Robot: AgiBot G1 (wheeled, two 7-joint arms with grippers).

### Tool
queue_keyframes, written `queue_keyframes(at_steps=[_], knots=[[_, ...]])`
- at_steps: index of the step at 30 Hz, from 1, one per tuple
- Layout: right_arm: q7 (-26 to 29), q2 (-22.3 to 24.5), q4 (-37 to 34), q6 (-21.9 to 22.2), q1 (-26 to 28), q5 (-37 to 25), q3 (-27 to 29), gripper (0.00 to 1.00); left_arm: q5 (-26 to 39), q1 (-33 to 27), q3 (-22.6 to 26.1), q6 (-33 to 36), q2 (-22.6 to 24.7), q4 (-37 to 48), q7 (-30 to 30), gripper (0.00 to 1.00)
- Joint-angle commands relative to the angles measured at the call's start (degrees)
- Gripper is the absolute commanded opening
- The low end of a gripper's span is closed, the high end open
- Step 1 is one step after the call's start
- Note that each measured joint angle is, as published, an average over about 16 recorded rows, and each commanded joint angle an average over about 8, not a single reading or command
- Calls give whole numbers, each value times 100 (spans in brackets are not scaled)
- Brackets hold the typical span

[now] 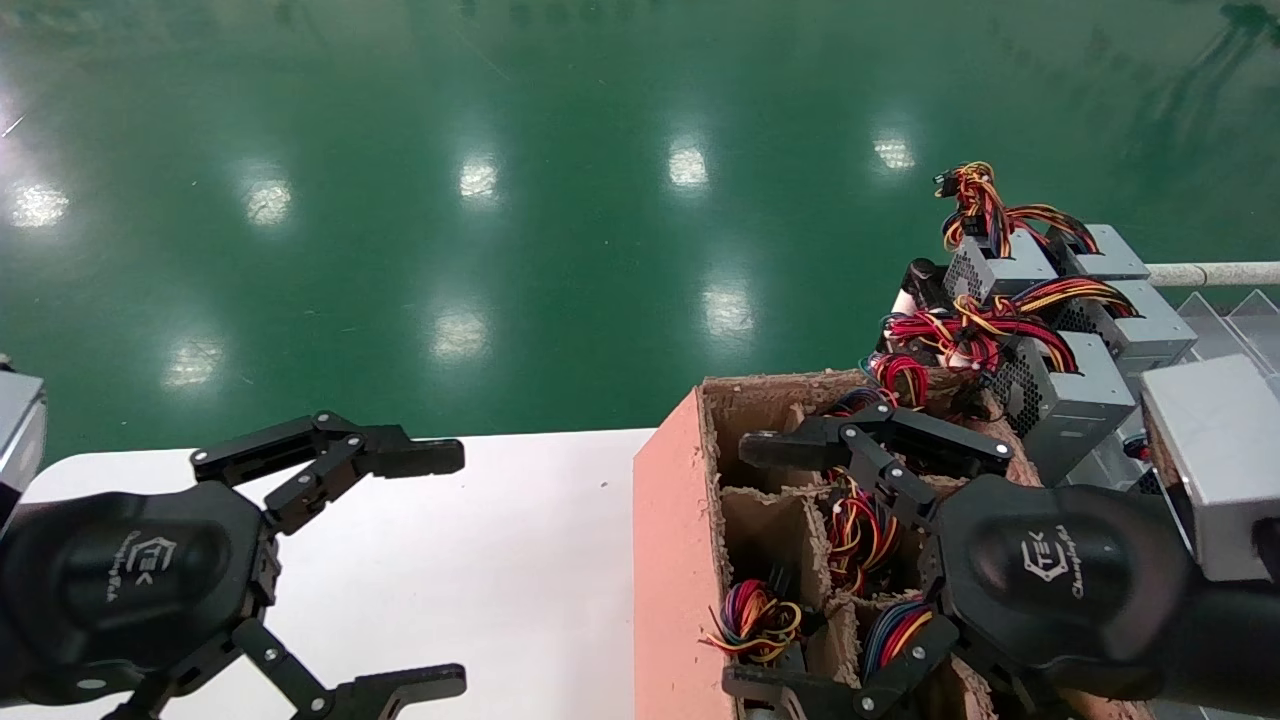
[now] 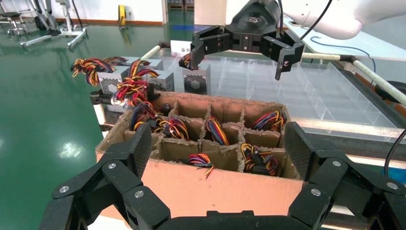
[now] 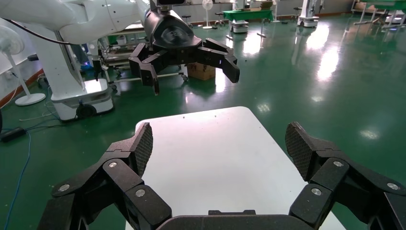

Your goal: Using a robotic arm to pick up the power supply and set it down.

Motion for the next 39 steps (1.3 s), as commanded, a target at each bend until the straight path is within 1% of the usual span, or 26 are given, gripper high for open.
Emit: queue_keyframes(at_steps=[1,15,16,17,23,24,25,29,33,36,39], knots=[[0,0,0,0,0,0,0,100,0,0,0,0,0,0,0,100],[0,0,0,0,0,0,0,100,0,0,0,0,0,0,0,100],[1,-1,0,-1,-1,0,1,100,0,0,0,0,0,0,0,99],[1,-1,0,-1,-1,0,1,100,0,0,0,0,0,0,0,91],[-51,52,-27,29,3,-114,-4,100,0,0,0,0,0,1,0,16],[-86,84,-48,40,11,-181,-9,100,0,-1,0,1,0,1,0,4],[-126,118,-79,50,21,-261,-16,100,0,-1,1,1,0,1,1,0],[-294,292,-333,5,100,-610,-60,100,0,-1,1,1,0,2,1,0],[-478,534,-652,-128,281,-1095,-156,100,-1,-2,2,2,0,3,1,0],[-626,709,-752,-181,464,-1651,-295,100,-1,-2,2,2,0,3,2,0],[-724,782,-708,-182,636,-2253,-483,100,-1,-2,3,2,0,3,2,0]])
